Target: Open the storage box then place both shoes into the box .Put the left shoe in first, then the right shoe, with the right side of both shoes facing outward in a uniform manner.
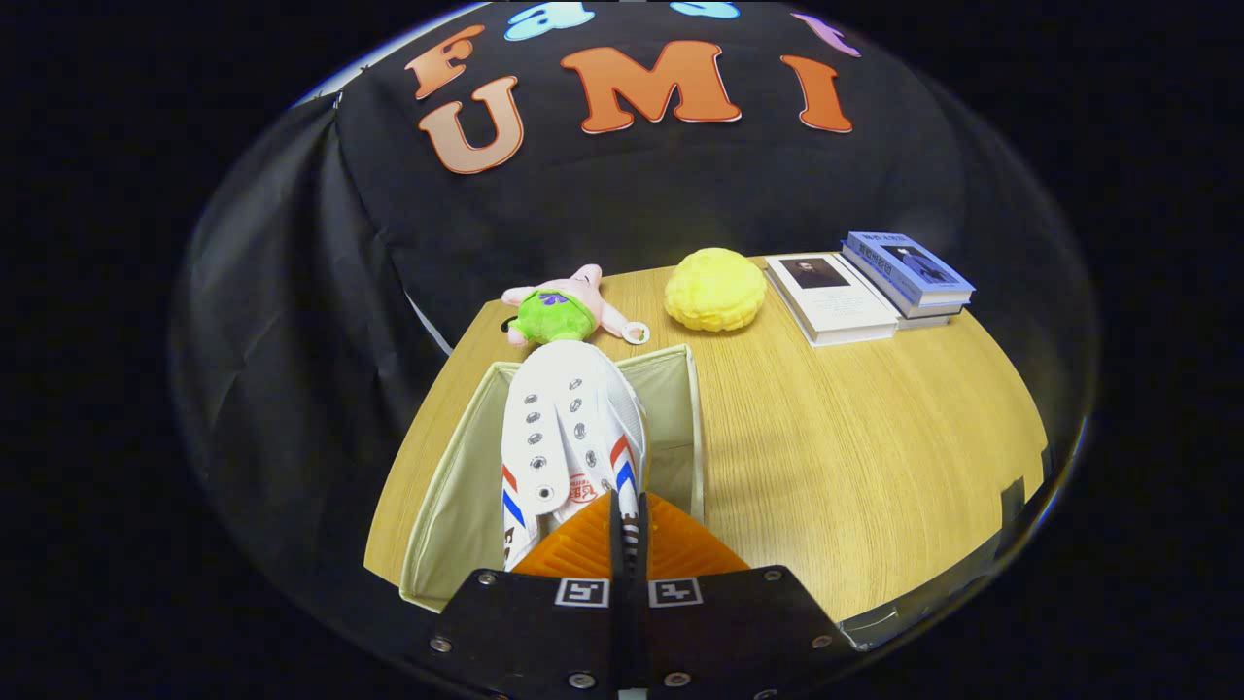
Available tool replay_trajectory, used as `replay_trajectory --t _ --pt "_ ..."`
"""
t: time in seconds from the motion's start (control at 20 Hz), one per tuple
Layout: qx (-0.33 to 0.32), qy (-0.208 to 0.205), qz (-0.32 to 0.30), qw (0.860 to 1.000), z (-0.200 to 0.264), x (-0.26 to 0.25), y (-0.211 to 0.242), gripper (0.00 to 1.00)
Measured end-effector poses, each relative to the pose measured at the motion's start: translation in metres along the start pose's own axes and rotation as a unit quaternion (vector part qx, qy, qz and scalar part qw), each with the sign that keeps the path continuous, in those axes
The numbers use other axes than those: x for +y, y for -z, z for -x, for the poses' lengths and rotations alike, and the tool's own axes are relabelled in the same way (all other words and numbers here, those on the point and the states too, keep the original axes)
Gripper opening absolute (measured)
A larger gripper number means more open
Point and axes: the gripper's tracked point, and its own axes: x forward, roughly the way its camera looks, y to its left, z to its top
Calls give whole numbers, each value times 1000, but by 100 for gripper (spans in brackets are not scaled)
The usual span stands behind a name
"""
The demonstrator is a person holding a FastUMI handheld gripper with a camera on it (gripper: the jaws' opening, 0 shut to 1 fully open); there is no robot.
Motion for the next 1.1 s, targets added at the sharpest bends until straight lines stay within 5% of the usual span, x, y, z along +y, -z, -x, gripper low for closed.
replay_trajectory --t 0.25,0.35,0.55,0.65,1.1 --pt "16 3 -15 1000 0 -6 11 1" --pt "11 -3 -18 1000 1 -2 7 10" --pt "-29 -1 -3 1000 13 -8 -19 81" --pt "-30 -5 -9 1000 14 -14 -24 99" --pt "-123 21 12 992 52 -75 -119 99"
